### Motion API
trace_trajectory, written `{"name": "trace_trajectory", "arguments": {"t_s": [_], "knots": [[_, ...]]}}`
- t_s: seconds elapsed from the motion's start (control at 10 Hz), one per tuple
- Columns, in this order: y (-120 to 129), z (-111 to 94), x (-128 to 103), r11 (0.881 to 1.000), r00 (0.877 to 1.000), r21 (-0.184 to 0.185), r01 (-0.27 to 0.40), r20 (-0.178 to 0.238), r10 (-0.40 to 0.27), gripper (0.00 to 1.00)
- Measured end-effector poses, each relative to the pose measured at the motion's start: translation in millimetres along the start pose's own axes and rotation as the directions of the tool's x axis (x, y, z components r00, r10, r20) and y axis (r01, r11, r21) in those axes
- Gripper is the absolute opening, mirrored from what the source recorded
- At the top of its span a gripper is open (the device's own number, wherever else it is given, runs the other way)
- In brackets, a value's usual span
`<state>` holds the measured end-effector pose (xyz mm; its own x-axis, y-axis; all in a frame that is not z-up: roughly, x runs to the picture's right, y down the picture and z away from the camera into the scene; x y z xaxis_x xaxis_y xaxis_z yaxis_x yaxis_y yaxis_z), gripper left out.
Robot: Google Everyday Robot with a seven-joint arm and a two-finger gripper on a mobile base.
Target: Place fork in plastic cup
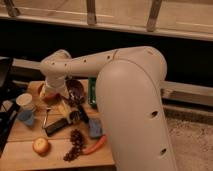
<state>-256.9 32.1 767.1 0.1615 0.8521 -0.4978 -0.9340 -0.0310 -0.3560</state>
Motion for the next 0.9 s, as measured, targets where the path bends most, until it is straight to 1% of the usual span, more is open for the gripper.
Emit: {"name": "trace_trajectory", "arguments": {"t_s": [0.1,0.3,0.6,0.7,0.8,0.9], "knots": [[-1.2,9.6,-0.1,1.000,1.000,0.004,0.000,-0.005,0.000,0.80],[17.2,31.3,-7.0,1.000,0.999,-0.011,0.026,-0.027,-0.027,0.80],[43.5,53.6,-25.2,0.996,0.996,-0.028,0.081,-0.047,-0.082,0.80],[50.5,60.1,-28.5,0.995,0.994,-0.039,0.093,-0.053,-0.095,0.80],[52.3,68.3,-30.9,0.994,0.993,-0.050,0.098,-0.059,-0.101,0.80],[52.6,74.9,-31.6,0.995,0.995,-0.061,0.085,-0.054,-0.088,0.80]]}}
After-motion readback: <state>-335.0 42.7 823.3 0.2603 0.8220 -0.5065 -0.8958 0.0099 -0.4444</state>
